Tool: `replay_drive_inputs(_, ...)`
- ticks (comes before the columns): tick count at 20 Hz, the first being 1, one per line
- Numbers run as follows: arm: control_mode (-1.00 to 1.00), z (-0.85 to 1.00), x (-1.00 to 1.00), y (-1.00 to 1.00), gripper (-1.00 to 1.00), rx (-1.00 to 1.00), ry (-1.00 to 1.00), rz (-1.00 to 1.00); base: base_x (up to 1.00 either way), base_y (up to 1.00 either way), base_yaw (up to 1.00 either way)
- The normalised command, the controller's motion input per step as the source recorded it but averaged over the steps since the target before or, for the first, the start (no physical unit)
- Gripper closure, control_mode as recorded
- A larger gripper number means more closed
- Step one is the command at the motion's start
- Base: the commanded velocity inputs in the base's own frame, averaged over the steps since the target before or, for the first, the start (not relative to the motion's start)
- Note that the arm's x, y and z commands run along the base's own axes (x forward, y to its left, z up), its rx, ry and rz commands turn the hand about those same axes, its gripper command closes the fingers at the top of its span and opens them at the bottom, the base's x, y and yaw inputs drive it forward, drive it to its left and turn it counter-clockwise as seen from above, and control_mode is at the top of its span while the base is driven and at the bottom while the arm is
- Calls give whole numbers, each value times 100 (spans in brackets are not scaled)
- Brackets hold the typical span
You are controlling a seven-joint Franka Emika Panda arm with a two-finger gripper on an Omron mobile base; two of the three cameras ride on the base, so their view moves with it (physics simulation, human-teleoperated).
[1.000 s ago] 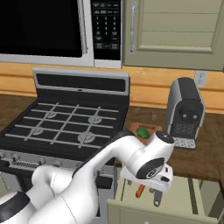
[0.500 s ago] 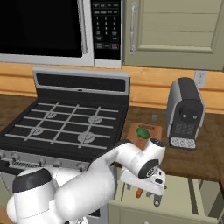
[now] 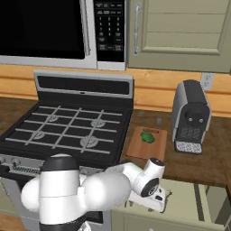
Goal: Place the appropriate cutting tool for cutting the broccoli skin on the cutting board.
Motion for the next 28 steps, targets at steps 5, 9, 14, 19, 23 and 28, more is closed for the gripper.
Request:
replay_drive_inputs(5, -100, -53, -6, 0, -100, 0, 7, 2, 0, 0, 0)
replay_drive_inputs(9, -100, -5, -82, 6, -100, 0, 2, 1, 0, 0, 0)
replay_drive_inputs(14, -100, 0, -93, 31, -100, 0, 9, 0, 0, 0, 0)
replay_drive_inputs(19, -100, 15, -83, 36, -100, 0, 17, 0, 0, 0, 0)
replay_drive_inputs(23, -100, 31, -48, 16, -100, 0, 14, 0, 0, 0, 0)
replay_drive_inputs(28, -100, 22, 26, -25, -100, 0, 0, 0, 0, 0, 0)
